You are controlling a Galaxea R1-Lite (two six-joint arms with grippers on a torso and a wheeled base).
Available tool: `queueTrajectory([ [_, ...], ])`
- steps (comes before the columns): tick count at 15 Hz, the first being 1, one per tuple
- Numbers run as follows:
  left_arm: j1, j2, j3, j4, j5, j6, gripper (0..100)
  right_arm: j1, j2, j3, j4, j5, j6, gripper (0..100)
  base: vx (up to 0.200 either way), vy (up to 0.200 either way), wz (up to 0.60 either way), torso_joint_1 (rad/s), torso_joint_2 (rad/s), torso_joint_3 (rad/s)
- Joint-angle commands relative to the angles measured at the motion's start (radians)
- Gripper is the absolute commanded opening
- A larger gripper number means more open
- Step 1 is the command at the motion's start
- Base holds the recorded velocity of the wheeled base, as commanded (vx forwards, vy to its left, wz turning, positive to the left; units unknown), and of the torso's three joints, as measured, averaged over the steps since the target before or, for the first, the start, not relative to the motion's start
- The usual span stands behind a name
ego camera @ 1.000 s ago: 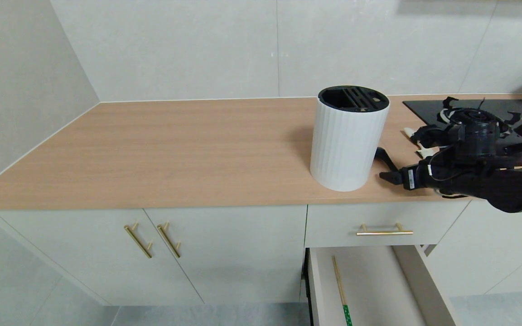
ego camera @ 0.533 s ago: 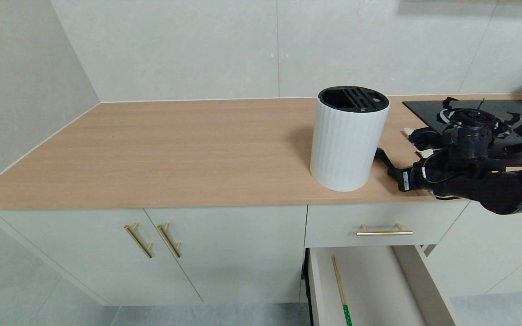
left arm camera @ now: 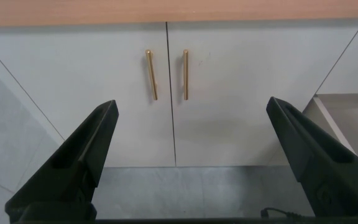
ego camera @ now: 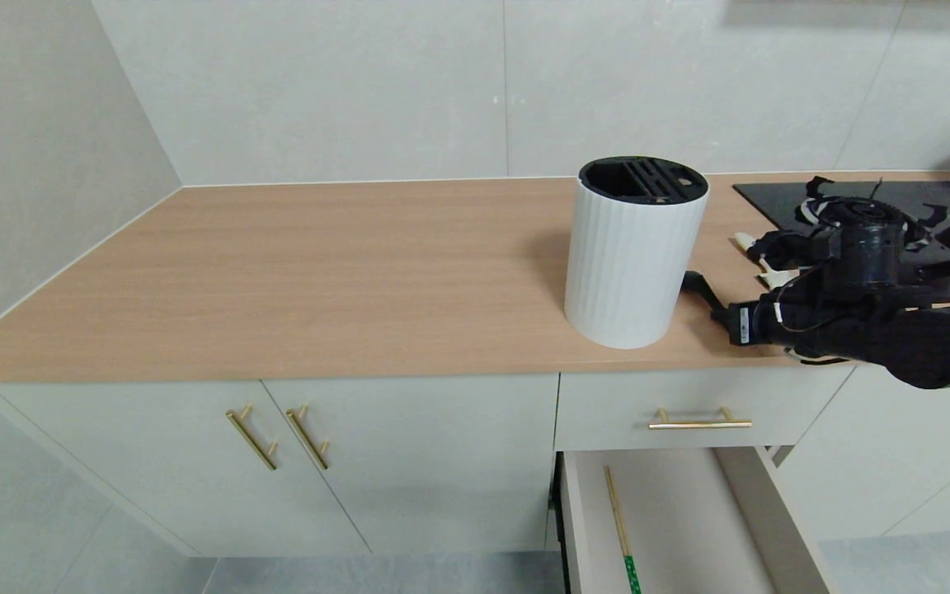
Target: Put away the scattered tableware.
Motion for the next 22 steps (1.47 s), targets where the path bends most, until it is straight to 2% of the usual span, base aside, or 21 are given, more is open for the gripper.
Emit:
queueTrajectory([
  [1, 0.0, 0.0, 0.0, -0.001, 0.0, 0.0, 100, 0.011, -0.123, 0.035, 0.017, 0.001, 0.037, 0, 0.0, 0.0, 0.0, 0.0, 0.0, 0.0],
  [3, 0.0, 0.0, 0.0, -0.001, 0.0, 0.0, 100, 0.031, -0.295, 0.114, 0.11, 0.001, 0.086, 0, 0.0, 0.0, 0.0, 0.0, 0.0, 0.0],
  [6, 0.0, 0.0, 0.0, 0.0, 0.0, 0.0, 100, 0.026, -0.473, 0.219, 0.22, 0.003, 0.09, 0, 0.0, 0.0, 0.0, 0.0, 0.0, 0.0],
  [9, 0.0, 0.0, 0.0, 0.0, 0.0, 0.0, 100, 0.025, -0.608, 0.331, 0.31, 0.009, 0.087, 0, 0.0, 0.0, 0.0, 0.0, 0.0, 0.0],
  [12, 0.0, 0.0, 0.0, 0.0, 0.0, 0.0, 100, 0.026, -0.693, 0.381, 0.409, 0.01, 0.086, 0, 0.0, 0.0, 0.0, 0.0, 0.0, 0.0],
  [17, 0.0, 0.0, 0.0, 0.0, 0.0, 0.0, 100, 0.028, -0.69, 0.444, 0.433, 0.009, 0.078, 0, 0.0, 0.0, 0.0, 0.0, 0.0, 0.0],
  [22, 0.0, 0.0, 0.0, 0.0, 0.0, 0.0, 100, 0.029, -0.681, 0.479, 0.43, 0.009, -0.016, 0, 0.0, 0.0, 0.0, 0.0, 0.0, 0.0],
])
